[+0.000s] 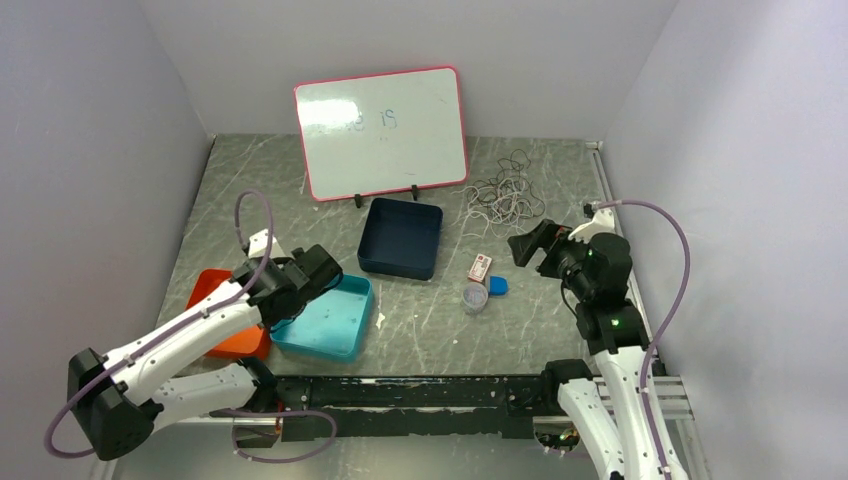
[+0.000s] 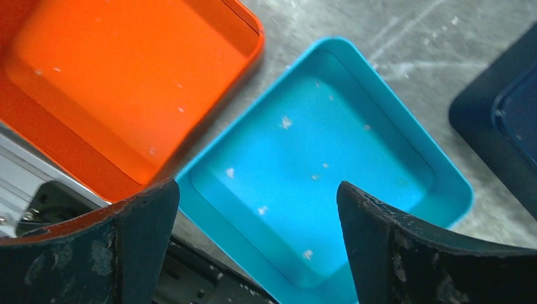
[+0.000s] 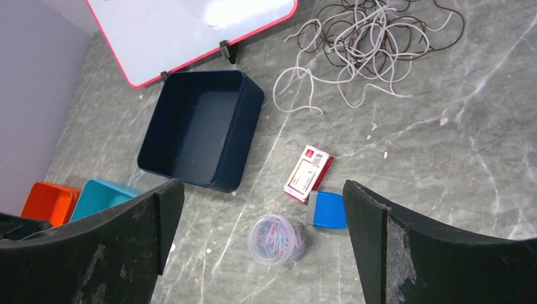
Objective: Untangle the cables
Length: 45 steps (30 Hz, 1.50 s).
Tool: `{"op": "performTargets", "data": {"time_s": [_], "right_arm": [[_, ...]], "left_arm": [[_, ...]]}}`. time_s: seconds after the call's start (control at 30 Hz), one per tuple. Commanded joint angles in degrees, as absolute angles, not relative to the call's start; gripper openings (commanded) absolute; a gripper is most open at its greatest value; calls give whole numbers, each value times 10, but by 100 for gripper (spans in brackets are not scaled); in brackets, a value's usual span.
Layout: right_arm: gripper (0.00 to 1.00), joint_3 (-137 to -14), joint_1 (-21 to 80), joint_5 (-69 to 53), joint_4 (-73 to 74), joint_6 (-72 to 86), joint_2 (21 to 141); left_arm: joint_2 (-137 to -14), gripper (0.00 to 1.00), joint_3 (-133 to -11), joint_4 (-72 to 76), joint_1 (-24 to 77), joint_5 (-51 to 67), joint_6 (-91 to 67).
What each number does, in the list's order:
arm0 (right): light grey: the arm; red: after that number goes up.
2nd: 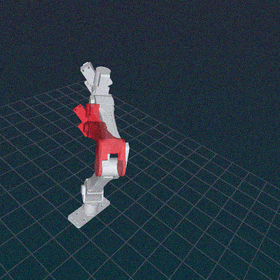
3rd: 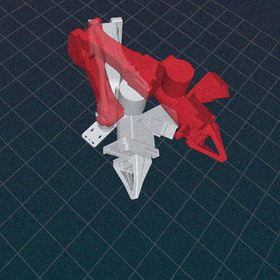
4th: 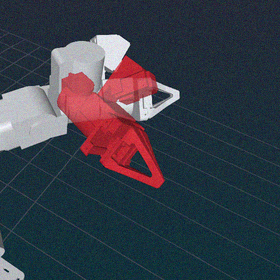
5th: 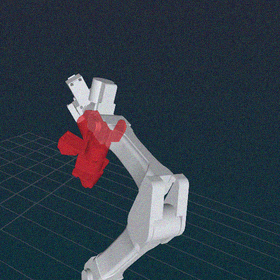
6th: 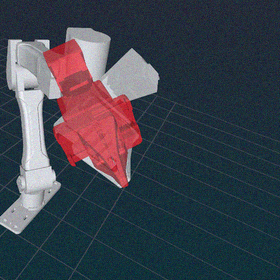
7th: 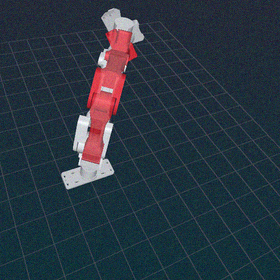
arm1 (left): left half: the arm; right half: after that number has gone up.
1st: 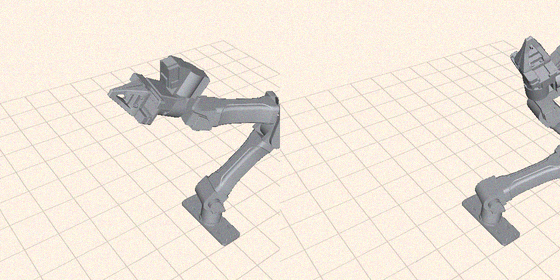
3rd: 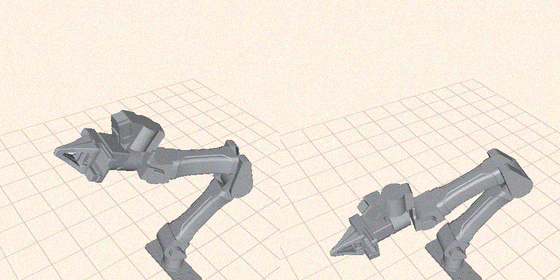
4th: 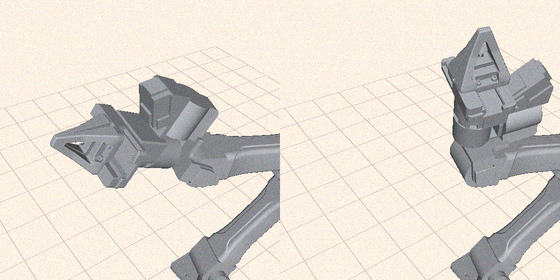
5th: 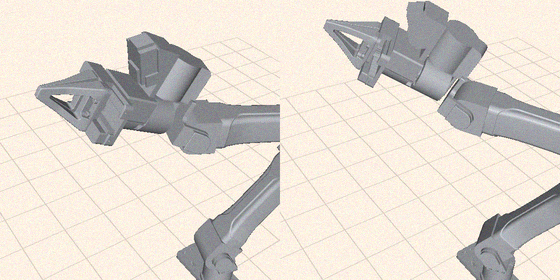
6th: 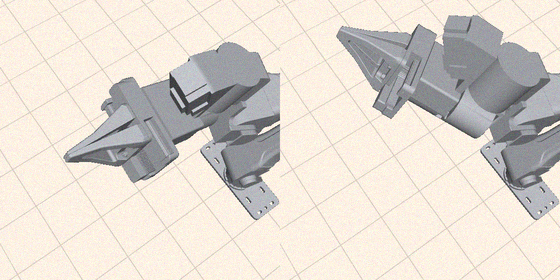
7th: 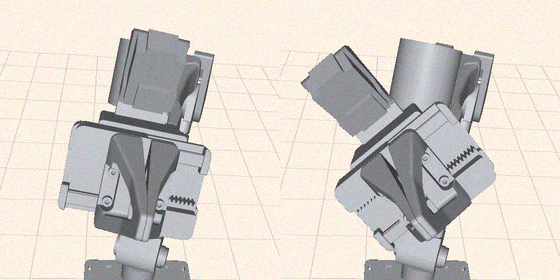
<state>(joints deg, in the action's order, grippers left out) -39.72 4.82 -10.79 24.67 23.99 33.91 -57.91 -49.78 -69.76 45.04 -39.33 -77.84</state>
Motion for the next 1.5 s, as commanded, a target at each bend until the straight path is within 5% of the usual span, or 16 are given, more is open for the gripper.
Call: {"op": "performTargets", "data": {"time_s": [0.0, 0.57, 1.13, 1.47], "right_arm": [[100, -392, 43, -145, 224, 239, 344], [100, -392, 42, -188, 197, 237, 374], [100, -394, 43, -202, 183, 242, 391], [100, -388, 43, -203, 178, 247, 391]], "left_arm": [[-605, 99, -508, -699, 447, -478, -759], [-624, 100, -438, -413, 225, -302, -420], [-790, 99, -487, -426, 189, -263, -375], [-810, 71, -494, -353, 152, -198, -316]]}}
